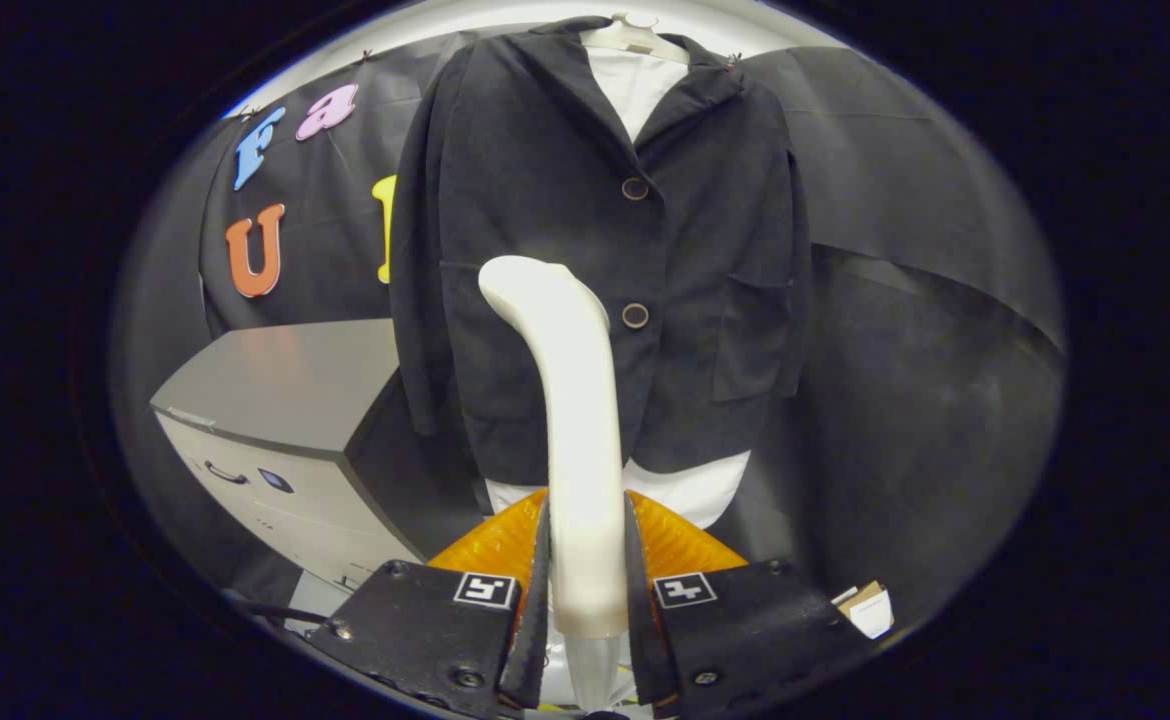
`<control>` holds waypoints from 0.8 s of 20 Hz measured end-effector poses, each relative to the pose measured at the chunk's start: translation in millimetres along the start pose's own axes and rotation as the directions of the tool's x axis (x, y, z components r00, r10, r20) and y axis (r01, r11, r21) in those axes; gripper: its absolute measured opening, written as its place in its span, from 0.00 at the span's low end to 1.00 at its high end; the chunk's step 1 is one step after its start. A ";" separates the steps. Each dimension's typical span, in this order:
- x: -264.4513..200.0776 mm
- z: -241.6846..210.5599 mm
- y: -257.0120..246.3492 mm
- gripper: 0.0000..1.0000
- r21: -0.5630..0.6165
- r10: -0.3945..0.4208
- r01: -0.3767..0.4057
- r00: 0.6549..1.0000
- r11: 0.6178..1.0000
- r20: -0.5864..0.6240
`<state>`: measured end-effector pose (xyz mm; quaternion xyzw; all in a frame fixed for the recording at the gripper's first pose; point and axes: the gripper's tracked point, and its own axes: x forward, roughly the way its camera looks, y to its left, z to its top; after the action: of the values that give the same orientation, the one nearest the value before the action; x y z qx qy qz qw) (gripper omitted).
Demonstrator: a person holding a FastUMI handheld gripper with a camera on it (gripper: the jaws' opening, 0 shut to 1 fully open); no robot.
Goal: Iron the clothes twice with a garment steamer, once on the left side and once on the right side.
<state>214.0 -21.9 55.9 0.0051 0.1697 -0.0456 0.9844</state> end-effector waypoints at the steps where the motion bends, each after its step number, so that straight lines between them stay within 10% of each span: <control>1: 1.5 -7.1 -0.9 0.37 0.003 0.001 -0.001 1.000 1.000 -0.010; 16: 15.0 -57.0 -0.6 0.37 -0.001 0.004 -0.004 0.992 1.000 -0.125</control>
<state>209.0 -22.4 -2.8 0.0078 0.2309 -0.0429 0.9720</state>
